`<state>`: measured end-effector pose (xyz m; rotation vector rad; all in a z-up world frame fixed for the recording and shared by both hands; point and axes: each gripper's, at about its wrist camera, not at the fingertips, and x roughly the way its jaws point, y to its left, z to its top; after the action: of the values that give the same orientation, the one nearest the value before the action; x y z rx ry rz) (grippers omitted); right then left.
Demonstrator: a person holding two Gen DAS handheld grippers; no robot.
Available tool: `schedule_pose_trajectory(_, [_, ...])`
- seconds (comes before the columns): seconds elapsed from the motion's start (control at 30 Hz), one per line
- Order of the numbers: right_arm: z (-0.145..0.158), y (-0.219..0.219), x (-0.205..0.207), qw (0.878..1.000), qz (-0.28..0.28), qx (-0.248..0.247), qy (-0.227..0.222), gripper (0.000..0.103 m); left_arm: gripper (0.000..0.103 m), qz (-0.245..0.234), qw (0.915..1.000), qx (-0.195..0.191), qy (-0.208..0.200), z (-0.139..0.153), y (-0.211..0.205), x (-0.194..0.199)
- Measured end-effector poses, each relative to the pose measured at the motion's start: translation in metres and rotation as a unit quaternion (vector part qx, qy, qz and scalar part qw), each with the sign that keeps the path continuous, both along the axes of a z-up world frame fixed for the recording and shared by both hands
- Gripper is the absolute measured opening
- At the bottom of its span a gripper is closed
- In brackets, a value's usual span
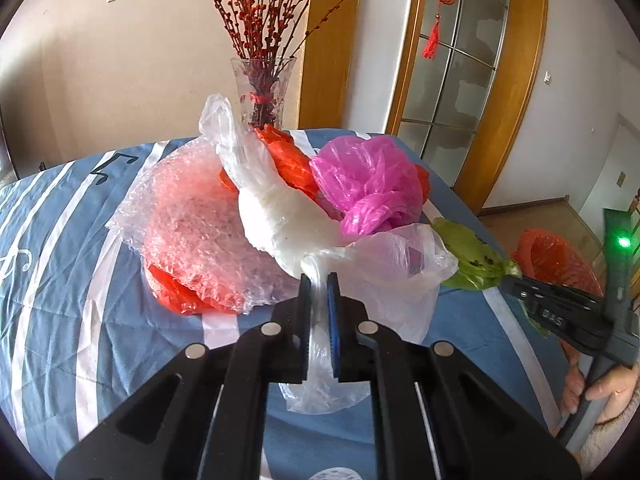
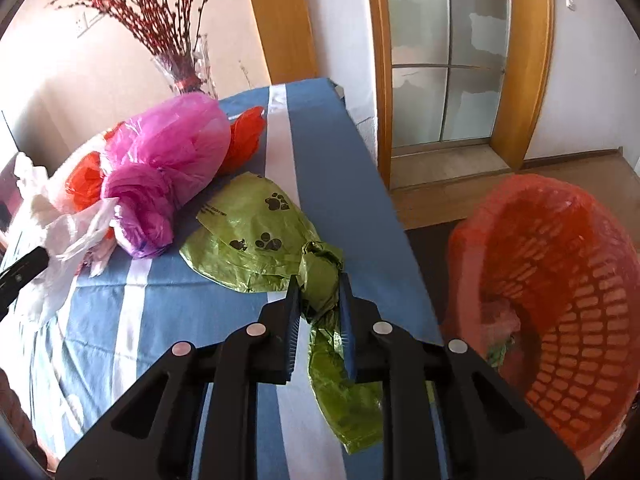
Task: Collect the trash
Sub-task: 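Carry both bags to the wastebasket and open both grippers to drop them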
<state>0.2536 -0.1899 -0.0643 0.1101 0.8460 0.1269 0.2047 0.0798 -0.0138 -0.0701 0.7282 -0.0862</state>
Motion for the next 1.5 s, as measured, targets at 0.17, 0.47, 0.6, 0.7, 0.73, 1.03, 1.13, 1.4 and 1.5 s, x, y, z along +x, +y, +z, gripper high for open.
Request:
schedule_pose_trajectory(0.17, [0.013, -0.016, -0.021, 1.000, -0.017, 0.008, -0.018, 0.019, 0.009, -0.010, 1.0000, -0.001, 0.000, 0.001, -0.011, -0.003])
schedule_pose_trajectory(0.47, [0.027, -0.047, -0.049, 0.997, -0.060, 0.006, -0.045, 0.019, 0.009, -0.039, 0.9993, -0.002, 0.000, 0.002, -0.040, -0.006])
schedule_pose_trajectory(0.6, [0.031, -0.062, -0.058, 0.995, -0.080, 0.001, -0.058, 0.019, 0.009, -0.056, 0.9984, -0.004, 0.002, 0.002, -0.058, -0.005])
schedule_pose_trajectory(0.7, [0.033, -0.073, -0.063, 0.993, -0.095, 0.002, -0.063, 0.019, 0.009, -0.073, 0.9973, -0.007, 0.003, 0.002, -0.075, -0.003])
schedule_pose_trajectory(0.73, [0.033, -0.078, -0.065, 0.993, -0.100, 0.003, -0.064, 0.019, 0.009, -0.077, 0.9970, -0.007, 0.003, 0.003, -0.080, -0.003])
schedule_pose_trajectory(1.03, [0.035, -0.113, -0.078, 0.987, -0.146, 0.011, -0.072, 0.019, 0.009, -0.130, 0.9914, -0.013, 0.003, 0.002, -0.134, 0.000])
schedule_pose_trajectory(1.13, [0.035, -0.124, -0.083, 0.984, -0.163, 0.016, -0.076, 0.019, 0.009, -0.148, 0.9889, -0.016, 0.005, 0.000, -0.151, 0.001])
schedule_pose_trajectory(1.4, [0.037, -0.156, -0.096, 0.971, -0.219, 0.033, -0.088, 0.019, 0.009, -0.191, 0.9813, -0.020, 0.010, -0.003, -0.201, 0.003])
schedule_pose_trajectory(1.5, [0.038, -0.167, -0.101, 0.965, -0.241, 0.040, -0.094, 0.019, 0.010, -0.205, 0.9785, -0.018, 0.012, -0.007, -0.217, 0.004])
